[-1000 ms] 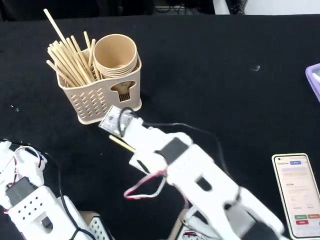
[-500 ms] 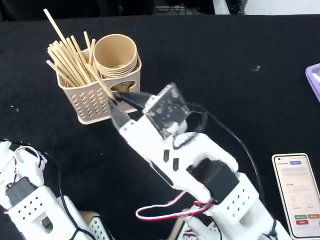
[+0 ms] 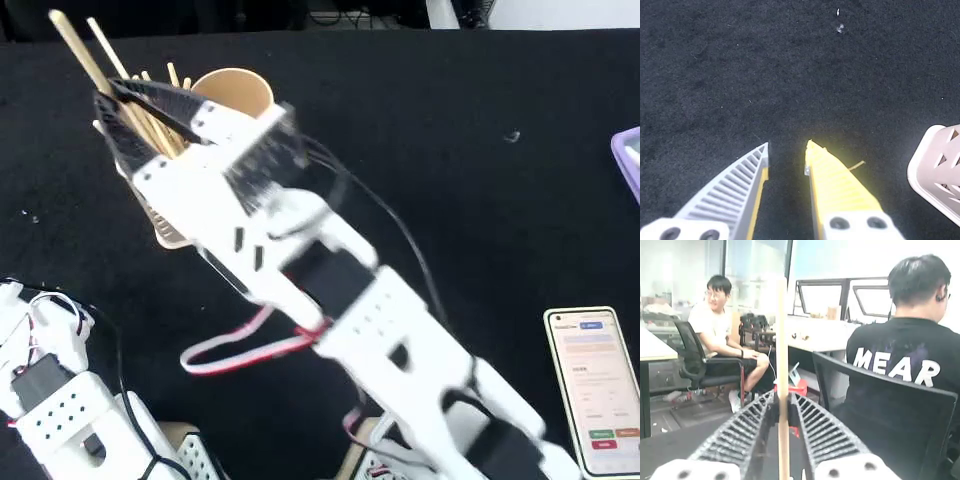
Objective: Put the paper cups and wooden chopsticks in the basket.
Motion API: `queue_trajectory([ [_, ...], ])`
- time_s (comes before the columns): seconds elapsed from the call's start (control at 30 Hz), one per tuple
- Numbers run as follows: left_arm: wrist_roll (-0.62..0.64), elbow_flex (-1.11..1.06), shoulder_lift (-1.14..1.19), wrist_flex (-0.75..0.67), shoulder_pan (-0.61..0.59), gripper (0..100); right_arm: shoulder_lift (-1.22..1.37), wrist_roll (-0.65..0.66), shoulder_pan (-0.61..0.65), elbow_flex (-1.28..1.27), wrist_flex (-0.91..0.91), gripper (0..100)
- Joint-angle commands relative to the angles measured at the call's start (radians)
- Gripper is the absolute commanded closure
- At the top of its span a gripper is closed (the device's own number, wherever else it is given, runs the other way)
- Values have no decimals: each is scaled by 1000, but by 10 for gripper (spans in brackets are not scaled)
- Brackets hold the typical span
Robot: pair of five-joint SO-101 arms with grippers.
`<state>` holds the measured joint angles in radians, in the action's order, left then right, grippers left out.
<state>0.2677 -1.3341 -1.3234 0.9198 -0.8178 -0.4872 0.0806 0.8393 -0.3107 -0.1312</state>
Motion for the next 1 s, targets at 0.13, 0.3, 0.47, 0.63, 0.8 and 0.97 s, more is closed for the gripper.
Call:
queue_trajectory([
  [0.13, 2, 5, 0, -23, -7, 873, 251, -6, -31, 309, 37, 988],
  [0.3, 2, 5, 0, -23, -7, 873, 349, -6, -80, 397, 32, 988],
  [0.47, 2, 7, 0, -23, -7, 873, 404, -8, -89, 398, 32, 988],
  [0.63, 2, 7, 0, -23, -7, 873, 475, -8, -91, 406, 38, 988],
  [0.8, 2, 7, 0, -23, -7, 873, 544, -8, -101, 398, 81, 988],
  [0.97, 2, 7, 0, -23, -7, 873, 550, -8, -100, 389, 57, 986],
])
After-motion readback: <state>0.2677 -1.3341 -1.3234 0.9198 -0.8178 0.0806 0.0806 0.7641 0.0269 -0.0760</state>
